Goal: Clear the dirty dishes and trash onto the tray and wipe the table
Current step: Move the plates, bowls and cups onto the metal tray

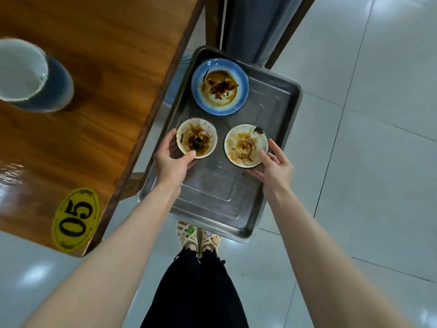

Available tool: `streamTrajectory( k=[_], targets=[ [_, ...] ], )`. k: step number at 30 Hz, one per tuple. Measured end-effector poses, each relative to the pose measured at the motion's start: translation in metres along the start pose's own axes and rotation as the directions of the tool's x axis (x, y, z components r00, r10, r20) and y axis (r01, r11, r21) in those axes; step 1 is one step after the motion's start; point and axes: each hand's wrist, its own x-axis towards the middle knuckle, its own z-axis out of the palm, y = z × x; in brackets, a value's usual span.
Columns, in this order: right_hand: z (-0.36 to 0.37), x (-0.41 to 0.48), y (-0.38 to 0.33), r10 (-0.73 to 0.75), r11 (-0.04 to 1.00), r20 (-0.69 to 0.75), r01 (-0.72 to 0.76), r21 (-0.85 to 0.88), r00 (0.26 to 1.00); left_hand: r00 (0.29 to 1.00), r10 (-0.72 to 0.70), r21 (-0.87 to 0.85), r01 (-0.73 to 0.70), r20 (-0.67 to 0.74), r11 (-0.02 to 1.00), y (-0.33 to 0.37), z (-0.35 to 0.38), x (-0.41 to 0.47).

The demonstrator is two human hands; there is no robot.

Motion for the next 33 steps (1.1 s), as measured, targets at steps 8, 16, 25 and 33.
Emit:
streamTrajectory(
  k=[8, 16, 25, 33],
  targets=[
    [0.031, 0.031, 0.04, 0.017, 1.0, 0.032, -0.017, -0.01, 0.999, 0.998, -0.001, -0.036, -0.001, -0.065, 0.999, -0.037, -0.017, 0.024],
    [0.06, 0.048, 0.05, -0.004, 1.0, 0.061, 0.004, -0.004, 0.998, 0.995, 0.06, -0.05, -0.064, -0.076, 0.997, -0.033, -0.02, 0.034],
    [0.059, 0.048, 0.05, -0.041, 0.994, 0.046, 0.045, -0.095, 0.998, 0.997, 0.053, -0.076, -0.057, -0.053, 0.995, -0.027, -0.009, 0.025],
    [0.045, 0.045, 0.027, -0.202, 0.956, 0.138, 0.225, -0.187, 0.97, 0.995, 0.077, -0.045, -0.074, 0.067, 0.996, -0.025, 0.017, 0.018]
  ],
)
